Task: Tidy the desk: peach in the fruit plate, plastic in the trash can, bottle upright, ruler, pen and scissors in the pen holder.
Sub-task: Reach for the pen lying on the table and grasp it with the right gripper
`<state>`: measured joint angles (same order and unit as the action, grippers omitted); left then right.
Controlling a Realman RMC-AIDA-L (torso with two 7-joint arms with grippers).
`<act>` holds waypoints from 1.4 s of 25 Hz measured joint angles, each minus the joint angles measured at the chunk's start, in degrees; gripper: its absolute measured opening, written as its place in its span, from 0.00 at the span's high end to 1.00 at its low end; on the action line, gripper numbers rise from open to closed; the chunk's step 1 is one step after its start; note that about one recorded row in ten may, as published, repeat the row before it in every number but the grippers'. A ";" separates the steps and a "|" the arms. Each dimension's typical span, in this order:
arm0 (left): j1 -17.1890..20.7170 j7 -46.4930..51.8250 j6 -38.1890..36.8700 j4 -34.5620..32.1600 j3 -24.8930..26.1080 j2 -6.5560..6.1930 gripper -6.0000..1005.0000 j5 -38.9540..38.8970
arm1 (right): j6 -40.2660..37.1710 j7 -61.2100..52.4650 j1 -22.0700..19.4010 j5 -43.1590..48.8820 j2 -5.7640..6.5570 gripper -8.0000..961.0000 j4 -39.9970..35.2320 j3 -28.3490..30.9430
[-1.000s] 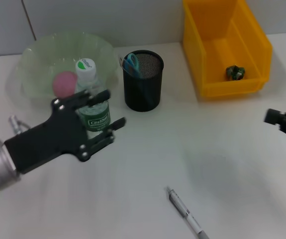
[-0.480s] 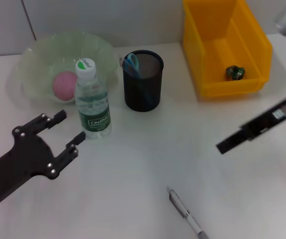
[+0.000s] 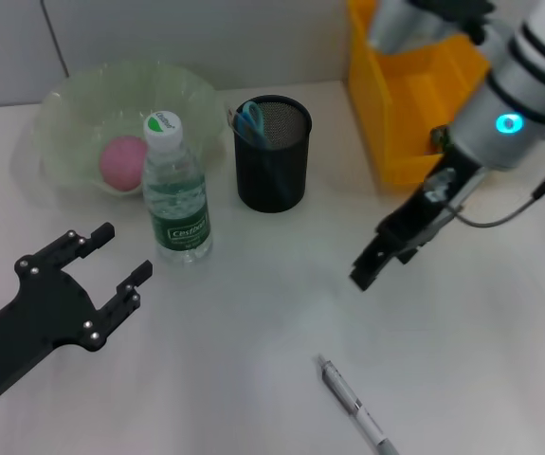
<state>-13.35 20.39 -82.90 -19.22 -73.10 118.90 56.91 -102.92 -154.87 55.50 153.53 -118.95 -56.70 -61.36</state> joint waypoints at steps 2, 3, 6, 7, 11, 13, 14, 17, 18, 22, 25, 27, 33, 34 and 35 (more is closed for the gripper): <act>-0.34 -0.10 0.18 0.53 0.07 0.05 0.45 -0.22 | 0.25 -0.94 1.88 -0.36 -0.32 0.23 2.48 -0.56; -0.56 -0.37 0.21 1.03 0.13 0.07 0.45 -0.49 | 0.55 -1.64 2.61 -0.65 -0.44 0.20 3.58 -1.03; -0.92 -1.81 0.20 3.15 0.30 0.02 0.45 -2.78 | 1.79 -4.89 3.25 -1.79 -0.59 0.20 4.69 -5.39; -0.94 -1.95 0.15 3.74 0.35 -0.04 0.45 -3.59 | 2.03 -5.99 3.16 -2.40 -0.61 0.20 4.38 -7.26; -0.69 -0.76 -1.89 5.61 0.01 -0.54 0.45 -4.31 | 1.87 -9.96 1.95 -4.96 -0.64 0.20 1.65 -13.50; -0.45 0.95 -3.21 5.50 -0.75 -0.86 0.45 -2.80 | 2.03 -11.73 1.53 -5.24 -0.70 0.20 1.00 -15.70; -0.44 2.48 -3.97 5.37 -1.08 -1.16 0.45 -1.22 | 2.24 -12.43 1.33 -5.42 -0.74 0.20 0.87 -16.78; -1.02 6.66 -5.98 4.99 -1.32 -2.46 0.45 4.78 | 3.01 -13.80 0.44 -7.58 -0.89 0.20 0.53 -19.70; -1.20 7.64 -6.46 4.90 -1.24 -2.83 0.45 6.53 | 3.25 -14.07 0.26 -8.70 -0.91 0.20 0.47 -20.35; -1.50 13.27 -5.59 2.63 -0.78 -3.43 0.44 12.02 | 3.76 -14.40 -0.03 -10.41 -0.93 0.20 0.96 -21.22; -1.81 15.65 -3.73 0.94 -0.77 -3.44 0.36 15.14 | 4.64 -14.53 0.05 -10.91 -0.93 0.20 2.32 -22.01; -1.81 15.65 -3.73 0.94 -0.77 -3.44 0.27 15.14 | 5.16 -14.59 0.29 -11.52 -0.93 0.20 3.22 -22.46; -2.71 20.96 -1.46 -3.78 -0.73 -3.01 0.17 22.82 | 6.35 -14.71 2.14 -11.85 -0.93 0.20 6.68 -22.77; -2.71 21.06 -1.42 -4.09 -0.80 -3.01 0.17 23.01 | 7.05 -14.73 2.69 -11.86 -0.93 0.20 7.70 -23.74; -2.71 21.06 -1.42 -4.09 -0.80 -3.01 0.17 23.01 | 7.05 -14.73 2.69 -11.86 -0.93 0.20 7.70 -23.74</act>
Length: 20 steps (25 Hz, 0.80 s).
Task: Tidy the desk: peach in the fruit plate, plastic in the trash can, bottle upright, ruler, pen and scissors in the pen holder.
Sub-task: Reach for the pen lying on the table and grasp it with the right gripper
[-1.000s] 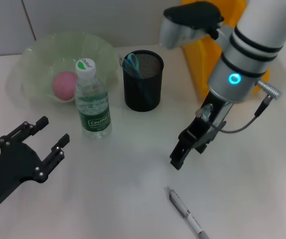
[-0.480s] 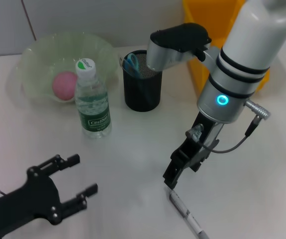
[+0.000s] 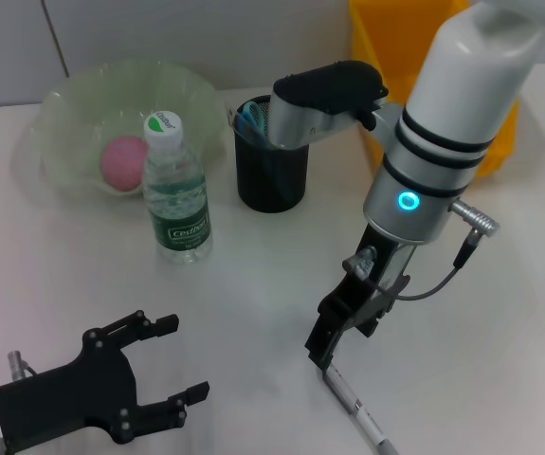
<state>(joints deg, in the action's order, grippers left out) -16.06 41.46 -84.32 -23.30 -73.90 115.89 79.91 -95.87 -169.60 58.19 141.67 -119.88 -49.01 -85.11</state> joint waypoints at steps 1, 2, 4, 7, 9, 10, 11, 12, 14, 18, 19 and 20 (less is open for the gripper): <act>0.00 0.00 0.00 0.00 0.00 0.00 0.17 0.00 | 0.52 -0.05 0.29 -0.04 0.00 0.20 0.47 -0.95; 0.00 0.03 0.02 -0.17 -0.05 0.00 0.17 0.09 | 0.83 -0.08 0.42 -0.12 0.00 0.20 0.63 -1.77; -0.07 -0.02 0.60 -0.35 -0.15 0.11 0.17 0.15 | 1.59 -0.15 0.56 -0.87 0.00 0.20 0.90 -3.48; -0.14 -0.38 0.93 -0.38 0.05 0.32 0.17 0.18 | 2.66 -0.21 0.74 -2.94 0.00 0.20 1.80 -5.24; -0.18 -0.39 1.03 -0.39 0.06 0.33 0.17 0.19 | 3.00 -0.22 0.96 -4.30 0.00 0.20 2.59 -6.14; -0.19 -0.40 1.11 -0.40 0.08 0.33 0.17 0.20 | 3.15 -0.22 0.97 -4.94 0.00 0.20 2.73 -6.75; -0.21 -0.40 1.28 -0.41 0.08 0.33 0.17 0.20 | 3.26 -0.22 0.97 -5.39 0.00 0.20 2.82 -7.19; -0.21 -0.40 1.28 -0.41 0.08 0.33 0.17 0.20 | 3.40 -0.21 0.88 -6.26 0.00 0.20 2.91 -7.93; -0.30 -0.41 1.92 -0.43 0.08 0.32 0.17 0.23 | 3.41 -0.22 0.57 -7.83 0.00 0.20 3.51 -8.54; -0.30 -0.42 2.23 -0.43 0.04 0.31 0.17 0.24 | 3.19 -0.23 0.14 -8.82 0.00 0.20 4.79 -8.80; -0.30 -0.41 2.28 -0.44 -0.01 0.31 0.17 0.25 | 3.15 -0.24 0.02 -8.82 0.00 0.20 5.00 -8.80; -0.30 -0.41 2.30 -0.44 -0.02 0.30 0.17 0.25 | 3.12 -0.25 -0.04 -8.77 0.00 0.20 5.13 -8.80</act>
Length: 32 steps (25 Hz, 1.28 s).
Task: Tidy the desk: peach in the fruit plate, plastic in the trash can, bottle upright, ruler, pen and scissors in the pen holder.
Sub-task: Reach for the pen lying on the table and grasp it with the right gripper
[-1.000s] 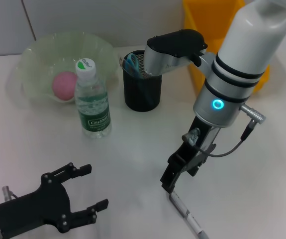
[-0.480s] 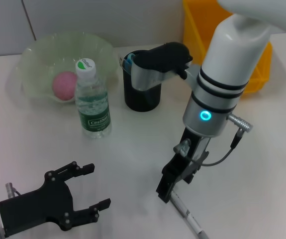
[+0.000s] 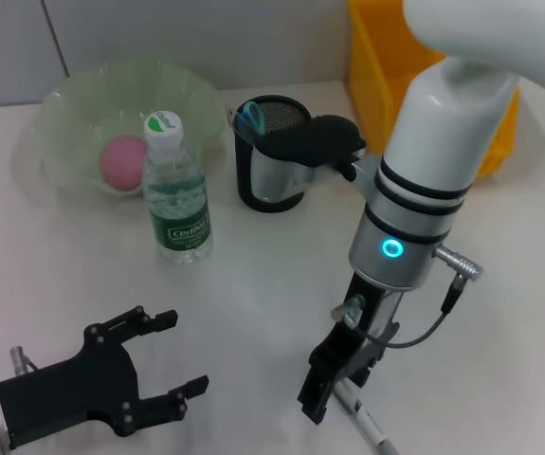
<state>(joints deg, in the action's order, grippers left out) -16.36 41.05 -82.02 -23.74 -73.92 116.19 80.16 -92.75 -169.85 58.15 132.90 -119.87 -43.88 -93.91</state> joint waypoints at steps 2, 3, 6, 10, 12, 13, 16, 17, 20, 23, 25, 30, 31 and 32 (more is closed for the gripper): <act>0.01 0.07 0.02 0.00 -0.12 0.00 0.17 0.00 | -0.09 -0.01 -0.03 0.53 0.00 0.20 0.27 0.07; 0.01 0.08 0.03 0.00 -0.14 0.00 0.17 0.00 | -0.13 -0.02 -0.03 0.96 0.00 0.20 0.39 0.16; 0.01 0.14 0.03 0.01 -0.25 0.00 0.17 0.00 | -0.25 -0.03 -0.02 1.81 0.00 0.20 0.63 0.43; 0.02 0.19 0.02 0.01 -0.33 0.00 0.17 0.00 | -0.29 -0.04 -0.22 2.94 0.00 0.20 0.84 0.90; 0.02 0.21 0.03 0.01 -0.34 0.00 0.17 0.00 | -0.31 -0.04 -0.37 3.04 0.00 0.20 0.85 0.97; 0.02 0.24 0.03 0.01 -0.30 0.00 0.17 0.00 | -0.31 -0.04 -0.41 3.05 0.00 0.20 0.85 0.99; 0.02 0.32 0.02 0.01 -0.14 0.00 0.17 -0.01 | -0.33 -0.04 -0.49 3.19 0.00 0.20 0.85 1.35; 0.03 0.32 0.02 0.01 -0.01 0.00 0.17 0.00 | -0.33 -0.04 -0.50 3.26 0.00 0.20 0.85 1.49; 0.09 0.25 0.02 0.04 0.09 0.00 0.17 -0.01 | -0.34 -0.04 -0.51 3.52 0.00 0.20 0.59 1.95; 0.11 0.15 0.01 0.04 0.09 0.00 0.17 -0.01 | -1.24 0.04 -1.76 4.12 0.12 0.20 -2.96 2.99; 0.14 0.12 -0.07 0.05 0.05 0.01 0.17 -0.01 | -2.64 0.20 -3.54 5.40 0.38 0.20 -7.03 3.20; 0.70 -0.09 -0.46 0.10 1.11 0.38 0.17 -0.35 | -7.82 4.34 -12.52 11.63 0.74 0.20 -23.25 6.16; 0.70 -0.09 -0.46 0.10 1.11 0.38 0.17 -0.35 | -7.82 4.34 -12.52 11.63 0.74 0.20 -23.25 6.16; 0.92 0.02 -0.56 0.11 2.11 0.71 0.17 -0.40 | -9.06 6.76 -14.58 12.08 0.82 0.20 -26.63 7.54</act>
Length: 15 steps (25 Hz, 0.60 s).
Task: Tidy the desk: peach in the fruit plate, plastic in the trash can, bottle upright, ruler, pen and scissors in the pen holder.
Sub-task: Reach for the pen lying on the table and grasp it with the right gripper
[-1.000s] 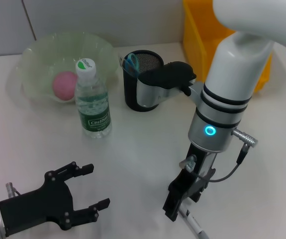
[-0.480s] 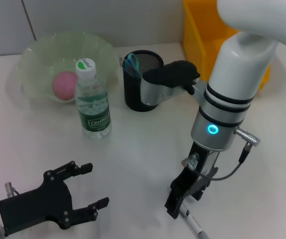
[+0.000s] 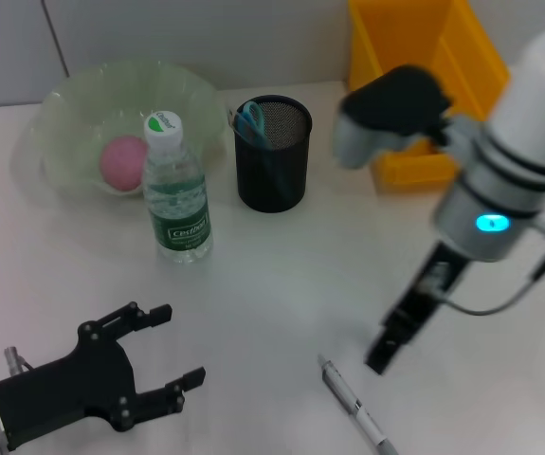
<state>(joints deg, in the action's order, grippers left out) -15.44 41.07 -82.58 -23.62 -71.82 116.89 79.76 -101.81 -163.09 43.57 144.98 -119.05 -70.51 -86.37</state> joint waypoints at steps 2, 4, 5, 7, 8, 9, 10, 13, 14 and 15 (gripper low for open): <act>0.15 0.23 -0.21 0.04 0.88 0.28 0.17 -0.04 | -3.43 6.90 -3.48 0.14 0.04 0.20 -6.81 3.26; 0.23 0.42 -0.41 0.17 1.60 0.46 0.17 -0.06 | -7.84 17.39 -6.57 -0.16 0.01 0.20 -13.09 6.95; 0.23 0.42 -0.41 0.17 1.60 0.46 0.17 -0.06 | -10.06 22.85 -7.52 -0.31 -0.03 0.20 -14.90 8.22; 0.25 1.55 -0.98 0.63 3.34 1.13 0.17 -0.11 | -14.29 34.58 -8.87 -0.31 -0.03 0.21 -17.26 10.30; 0.25 2.24 -1.27 0.63 3.49 1.27 0.17 -0.13 | -16.68 44.25 -9.77 -0.05 -0.01 0.21 -18.51 10.85; 0.25 2.85 -1.57 0.63 3.66 1.35 0.17 -0.15 | -16.68 44.25 -9.77 -0.05 -0.01 0.21 -18.51 10.85; 0.25 2.85 -1.57 0.63 3.66 1.35 0.17 -0.15 | -17.56 48.71 -10.27 0.12 0.00 0.21 -19.15 10.90; 0.22 4.87 -3.39 0.64 4.60 1.45 0.17 -0.22 | -18.45 59.99 -11.52 0.80 0.04 0.21 -22.00 10.68; 0.21 5.42 -4.64 0.65 5.21 1.48 0.17 -0.31 | -18.57 63.57 -11.75 1.53 0.05 0.21 -23.57 10.44; 0.20 5.55 -5.34 0.66 5.54 1.52 0.17 -0.37 | -18.73 66.22 -11.77 2.15 0.11 0.21 -24.79 10.11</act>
<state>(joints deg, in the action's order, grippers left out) -15.24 46.62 -87.92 -22.97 -66.28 118.41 79.39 -120.54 -96.86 31.80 147.13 -118.95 -95.30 -76.26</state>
